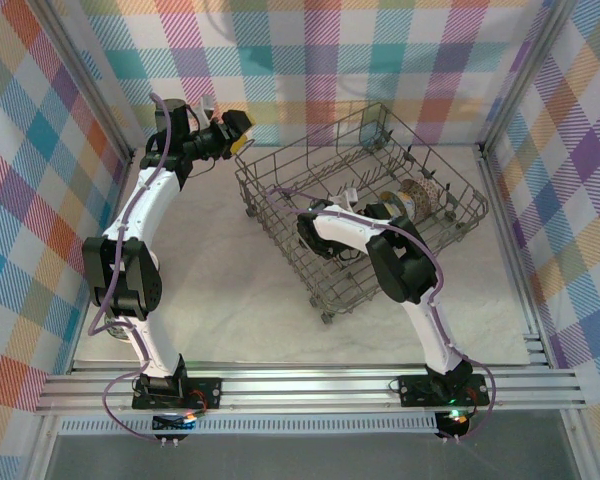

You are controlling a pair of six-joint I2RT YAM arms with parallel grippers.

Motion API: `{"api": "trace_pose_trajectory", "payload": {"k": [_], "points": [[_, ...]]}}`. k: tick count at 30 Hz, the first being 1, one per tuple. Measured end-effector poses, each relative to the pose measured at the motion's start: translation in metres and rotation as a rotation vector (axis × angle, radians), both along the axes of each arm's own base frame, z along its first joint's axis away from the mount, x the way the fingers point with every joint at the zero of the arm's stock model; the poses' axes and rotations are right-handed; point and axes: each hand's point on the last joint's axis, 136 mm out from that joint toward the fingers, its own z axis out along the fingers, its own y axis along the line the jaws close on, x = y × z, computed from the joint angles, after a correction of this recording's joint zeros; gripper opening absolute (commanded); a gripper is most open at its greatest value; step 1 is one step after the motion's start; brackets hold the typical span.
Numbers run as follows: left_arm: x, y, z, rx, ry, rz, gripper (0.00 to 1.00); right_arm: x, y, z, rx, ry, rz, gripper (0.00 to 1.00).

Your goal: Load the bowls into the dish rack

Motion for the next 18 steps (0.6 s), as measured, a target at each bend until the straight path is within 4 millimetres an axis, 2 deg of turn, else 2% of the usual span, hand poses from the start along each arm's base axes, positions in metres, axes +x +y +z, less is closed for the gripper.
{"api": "trace_pose_trajectory", "payload": {"k": [7, 15, 18], "points": [[0.0000, 0.0000, -0.0007, 0.000, 0.002, 0.001, 0.67, 0.0018, -0.0026, 0.0015, 0.024, -0.005, -0.020, 0.54], [0.0000, 0.0000, -0.0007, -0.005, 0.008, 0.002, 0.67, 0.0044, -0.0042, 0.0044, 0.055, -0.014, -0.041, 0.68], [0.0000, 0.0000, -0.0007, -0.007, 0.010, 0.003, 0.68, 0.0052, -0.0040, 0.0056, 0.058, -0.019, -0.042, 0.71]]}}
